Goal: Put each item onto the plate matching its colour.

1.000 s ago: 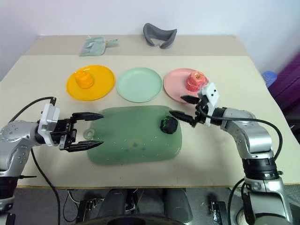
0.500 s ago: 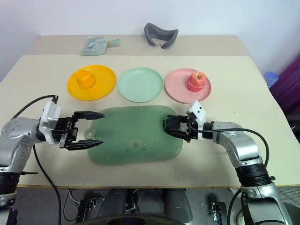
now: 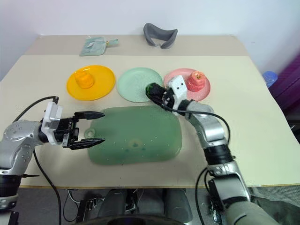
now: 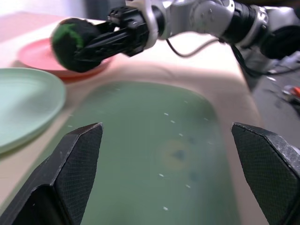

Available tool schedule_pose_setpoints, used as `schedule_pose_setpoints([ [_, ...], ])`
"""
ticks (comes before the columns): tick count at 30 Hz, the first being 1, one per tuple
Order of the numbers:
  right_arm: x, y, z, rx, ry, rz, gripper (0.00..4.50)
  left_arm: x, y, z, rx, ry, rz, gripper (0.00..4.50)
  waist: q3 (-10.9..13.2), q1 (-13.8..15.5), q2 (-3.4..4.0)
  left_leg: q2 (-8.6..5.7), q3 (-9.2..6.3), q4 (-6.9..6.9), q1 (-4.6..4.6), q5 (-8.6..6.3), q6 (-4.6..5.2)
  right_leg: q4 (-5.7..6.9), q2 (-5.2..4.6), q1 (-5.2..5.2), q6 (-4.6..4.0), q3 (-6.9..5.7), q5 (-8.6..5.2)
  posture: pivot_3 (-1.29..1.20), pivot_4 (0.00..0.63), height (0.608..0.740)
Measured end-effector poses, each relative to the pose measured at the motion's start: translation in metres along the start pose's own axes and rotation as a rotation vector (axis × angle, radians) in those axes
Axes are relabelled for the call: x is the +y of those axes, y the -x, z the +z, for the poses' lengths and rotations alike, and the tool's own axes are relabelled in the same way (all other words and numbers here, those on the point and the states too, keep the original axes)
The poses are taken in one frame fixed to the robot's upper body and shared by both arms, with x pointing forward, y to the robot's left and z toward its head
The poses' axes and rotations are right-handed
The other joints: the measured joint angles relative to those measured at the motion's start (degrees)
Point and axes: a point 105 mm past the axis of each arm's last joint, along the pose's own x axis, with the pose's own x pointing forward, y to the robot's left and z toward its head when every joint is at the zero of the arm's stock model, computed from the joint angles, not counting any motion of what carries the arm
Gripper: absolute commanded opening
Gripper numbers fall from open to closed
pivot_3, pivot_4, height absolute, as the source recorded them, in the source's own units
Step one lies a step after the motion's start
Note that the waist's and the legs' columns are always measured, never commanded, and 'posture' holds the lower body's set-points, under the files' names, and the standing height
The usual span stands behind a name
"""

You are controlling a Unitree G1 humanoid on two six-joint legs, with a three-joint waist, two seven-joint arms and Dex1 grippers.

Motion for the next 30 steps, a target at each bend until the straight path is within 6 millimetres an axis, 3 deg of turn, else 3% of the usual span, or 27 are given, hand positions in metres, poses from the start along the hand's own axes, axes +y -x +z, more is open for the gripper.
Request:
schedule_pose_setpoints([
  [4, -0.003, -0.032, -0.018, 0.004, 0.012, -0.093, 1.8, 0.002, -0.007, 0.001, -0.028, -0.008, 0.049, 4.5, 0.0, -0.1, 0.02, 0.0, 0.01, 0.0, -0.01, 0.01, 0.0, 0.04, 0.0, -0.02, 0.0, 0.0, 0.0, 0.0, 0.15, 0.74],
  [7, -0.012, -0.046, -0.032, 0.043, 0.065, -0.152, 2.9, 0.004, -0.009, 0.001, -0.03, -0.024, 0.074, 4.5, 0.0, -0.1, 0.02, -0.01, 0.02, 0.01, 0.0, 0.01, 0.0, 0.06, -0.02, -0.02, 0.0, 0.0, 0.0, 0.0, 0.15, 0.74],
  [10, -0.017, -0.053, -0.035, 0.052, 0.103, -0.181, 4.29, 0.005, -0.011, 0.001, -0.037, -0.025, 0.085, 4.5, 0.0, -0.4, 0.03, 0.0, 0.01, -0.01, 0.0, 0.02, -0.01, 0.11, -0.01, -0.04, 0.0, 0.0, 0.0, 0.0, 0.15, 0.74],
  [17, -0.026, -0.053, -0.006, -0.065, 0.145, -0.193, 4.41, 0.002, -0.012, 0.0, -0.028, -0.025, 0.12, 4.5, 0.0, -1.2, 0.06, 0.02, -0.03, -0.02, 0.0, 0.02, -0.02, 0.19, -0.02, -0.05, -0.01, 0.01, -0.01, 0.0, 0.15, 0.74],
  [21, -0.024, -0.02, 0.014, -0.151, 0.153, -0.105, 4.41, 0.004, -0.005, -0.007, 0.022, -0.01, 0.181, 4.5, 0.0, -0.8, 0.04, 0.03, -0.19, -0.04, 0.0, 0.02, -0.02, 0.19, -0.02, -0.04, -0.01, 0.06, -0.02, 0.0, 0.15, 0.74],
  [26, -0.021, 0.054, -0.01, -0.024, 0.129, -0.089, 4.41, 0.015, 0.009, -0.013, 0.077, -0.012, 0.322, 4.5, 0.0, 0.3, 0.04, 0.01, -0.17, 0.0, 0.0, 0.01, -0.02, 0.12, -0.05, -0.04, -0.01, 0.09, -0.02, 0.0, 0.15, 0.74],
  [30, -0.026, 0.125, -0.017, 0.035, 0.103, -0.241, 4.41, 0.033, 0.028, -0.015, 0.051, -0.007, 0.544, 4.5, 0.0, 0.7, 0.04, 0.01, -0.19, -0.08, 0.02, 0.01, -0.03, 0.06, -0.02, -0.03, -0.02, 0.1, -0.03, 0.0, 0.15, 0.74],
])
